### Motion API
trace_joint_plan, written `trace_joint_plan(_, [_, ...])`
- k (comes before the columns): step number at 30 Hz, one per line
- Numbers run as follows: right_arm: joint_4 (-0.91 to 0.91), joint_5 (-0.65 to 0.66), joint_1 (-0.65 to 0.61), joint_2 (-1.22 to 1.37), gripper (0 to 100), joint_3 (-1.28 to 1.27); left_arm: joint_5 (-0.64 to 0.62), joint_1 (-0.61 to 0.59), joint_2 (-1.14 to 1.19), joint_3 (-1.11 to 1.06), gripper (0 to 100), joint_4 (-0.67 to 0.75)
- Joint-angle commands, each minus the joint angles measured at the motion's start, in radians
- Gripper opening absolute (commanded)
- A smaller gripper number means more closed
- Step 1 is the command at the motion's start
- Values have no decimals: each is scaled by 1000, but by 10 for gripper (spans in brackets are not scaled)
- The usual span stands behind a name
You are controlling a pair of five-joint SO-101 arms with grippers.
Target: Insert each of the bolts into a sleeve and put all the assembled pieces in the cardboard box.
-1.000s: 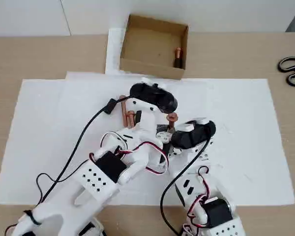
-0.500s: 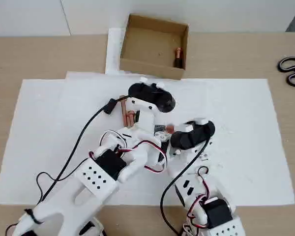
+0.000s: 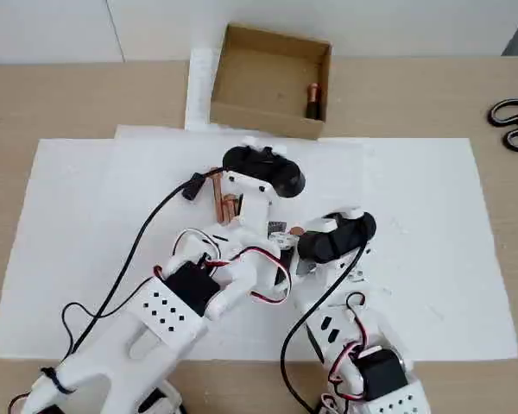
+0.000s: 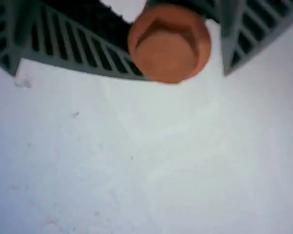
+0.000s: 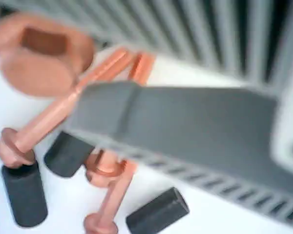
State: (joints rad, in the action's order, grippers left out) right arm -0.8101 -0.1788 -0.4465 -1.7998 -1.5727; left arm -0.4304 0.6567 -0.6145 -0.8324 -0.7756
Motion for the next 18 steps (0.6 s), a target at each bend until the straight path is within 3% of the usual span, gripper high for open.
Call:
trace_joint_plan(1, [21,-2,4,-16,3,44,11,0,-41,19,255,-14])
trace_joint_plan(9, [27,-2,4,-16,3,44,11,-48,-127,18,256,-110])
trace_joint_plan(18, [27,-2,4,-16,3,41,15,-44,-129,24,257,-126])
